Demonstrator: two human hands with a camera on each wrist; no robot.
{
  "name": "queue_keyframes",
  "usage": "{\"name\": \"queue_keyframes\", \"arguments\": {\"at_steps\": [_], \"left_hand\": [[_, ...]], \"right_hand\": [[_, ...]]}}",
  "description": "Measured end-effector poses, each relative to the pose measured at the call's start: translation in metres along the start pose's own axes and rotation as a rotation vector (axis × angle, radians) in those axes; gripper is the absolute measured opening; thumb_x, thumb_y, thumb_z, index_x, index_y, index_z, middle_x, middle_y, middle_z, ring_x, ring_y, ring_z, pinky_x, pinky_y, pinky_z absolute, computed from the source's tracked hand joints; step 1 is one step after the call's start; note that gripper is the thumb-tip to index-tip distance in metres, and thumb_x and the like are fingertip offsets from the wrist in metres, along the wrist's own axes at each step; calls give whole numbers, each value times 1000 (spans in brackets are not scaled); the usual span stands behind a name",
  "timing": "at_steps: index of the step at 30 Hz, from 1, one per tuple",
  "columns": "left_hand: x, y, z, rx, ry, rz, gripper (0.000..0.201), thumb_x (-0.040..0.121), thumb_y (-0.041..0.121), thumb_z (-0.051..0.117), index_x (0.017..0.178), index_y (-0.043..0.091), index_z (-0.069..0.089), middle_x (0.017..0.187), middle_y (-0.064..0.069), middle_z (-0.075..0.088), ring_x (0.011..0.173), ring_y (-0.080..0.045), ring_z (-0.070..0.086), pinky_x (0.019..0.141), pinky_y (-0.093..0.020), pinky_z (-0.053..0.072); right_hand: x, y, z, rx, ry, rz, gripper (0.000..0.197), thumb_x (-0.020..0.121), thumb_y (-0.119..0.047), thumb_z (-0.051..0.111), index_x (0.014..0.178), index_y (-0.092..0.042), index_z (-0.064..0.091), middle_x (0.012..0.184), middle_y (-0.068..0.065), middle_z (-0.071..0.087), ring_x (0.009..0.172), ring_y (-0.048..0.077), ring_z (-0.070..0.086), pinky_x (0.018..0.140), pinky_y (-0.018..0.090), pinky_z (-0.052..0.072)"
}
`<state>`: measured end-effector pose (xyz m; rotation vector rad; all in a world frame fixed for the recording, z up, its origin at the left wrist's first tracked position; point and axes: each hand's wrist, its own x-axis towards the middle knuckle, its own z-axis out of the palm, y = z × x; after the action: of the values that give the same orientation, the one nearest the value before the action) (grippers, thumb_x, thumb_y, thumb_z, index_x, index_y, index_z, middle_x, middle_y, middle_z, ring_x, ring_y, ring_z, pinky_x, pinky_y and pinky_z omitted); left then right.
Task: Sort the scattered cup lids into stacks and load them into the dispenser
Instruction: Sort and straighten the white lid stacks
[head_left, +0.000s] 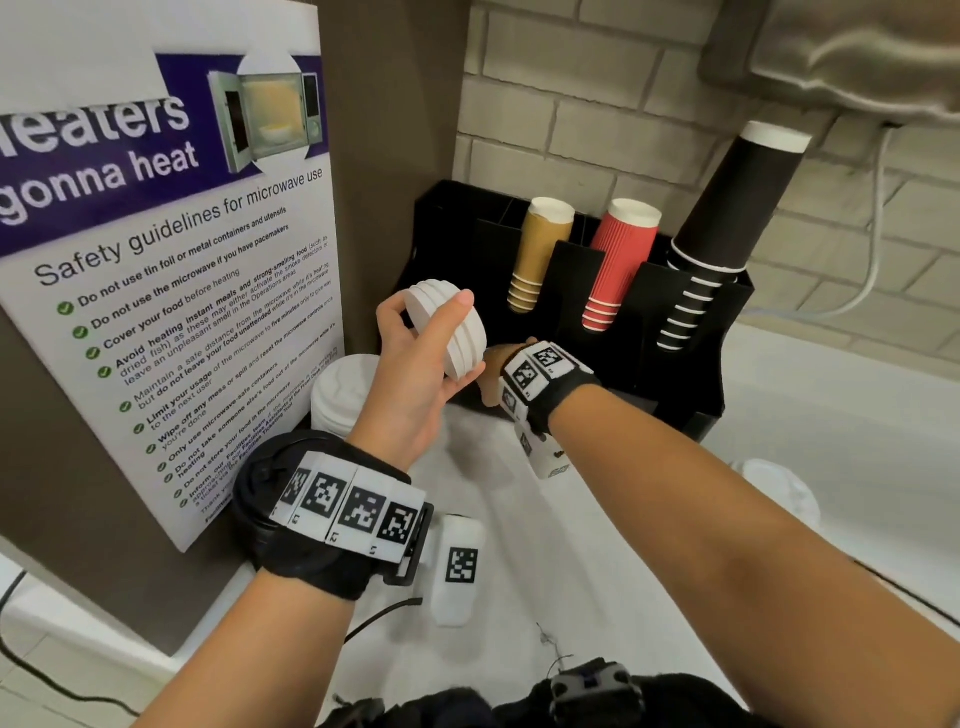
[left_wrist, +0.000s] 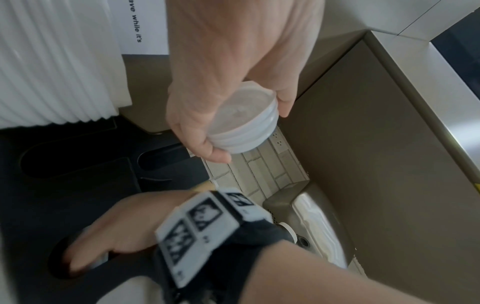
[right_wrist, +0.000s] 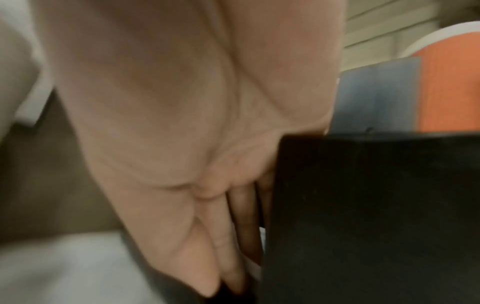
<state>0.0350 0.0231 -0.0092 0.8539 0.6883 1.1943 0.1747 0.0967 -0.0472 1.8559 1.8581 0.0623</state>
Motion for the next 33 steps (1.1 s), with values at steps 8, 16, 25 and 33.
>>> {"name": "queue_keyframes", "arguments": {"at_steps": [8, 16, 25, 33], "left_hand": [[0, -1, 0, -132, -72, -63, 40, 81, 32, 57, 117, 16, 50, 101, -5, 54, 88, -20, 55, 64, -29, 54], [-9, -2, 12, -84, -159, -120, 31, 95, 38, 39, 112, 18, 55, 103, -4, 64, 89, -16, 60, 65, -27, 51], [-25, -4, 22, 14, -274, -188, 50, 99, 39, 31, 131, 10, 57, 119, -14, 68, 105, -22, 64, 81, -34, 51], [-29, -4, 23, 34, -228, -208, 46, 100, 46, 36, 128, 17, 56, 123, -17, 62, 109, -25, 62, 82, -38, 52]], "right_hand": [[-52, 46, -18, 1123, 637, 147, 9, 85, -8, 66, 94, -8, 63, 94, 0, 57, 90, 13, 53, 69, 13, 40], [-135, 40, -9, 2114, 467, -558, 25, 99, -3, 40, 119, -12, 52, 115, 12, 59, 102, 21, 59, 85, 33, 52], [-153, 15, -4, 1570, 634, -235, 29, 97, -22, 53, 126, -22, 57, 116, -1, 60, 105, 17, 57, 91, 26, 47], [-172, 23, -3, 1450, 599, -286, 67, 74, -19, 82, 133, -23, 52, 126, -6, 58, 114, 10, 57, 99, 33, 49]]}}
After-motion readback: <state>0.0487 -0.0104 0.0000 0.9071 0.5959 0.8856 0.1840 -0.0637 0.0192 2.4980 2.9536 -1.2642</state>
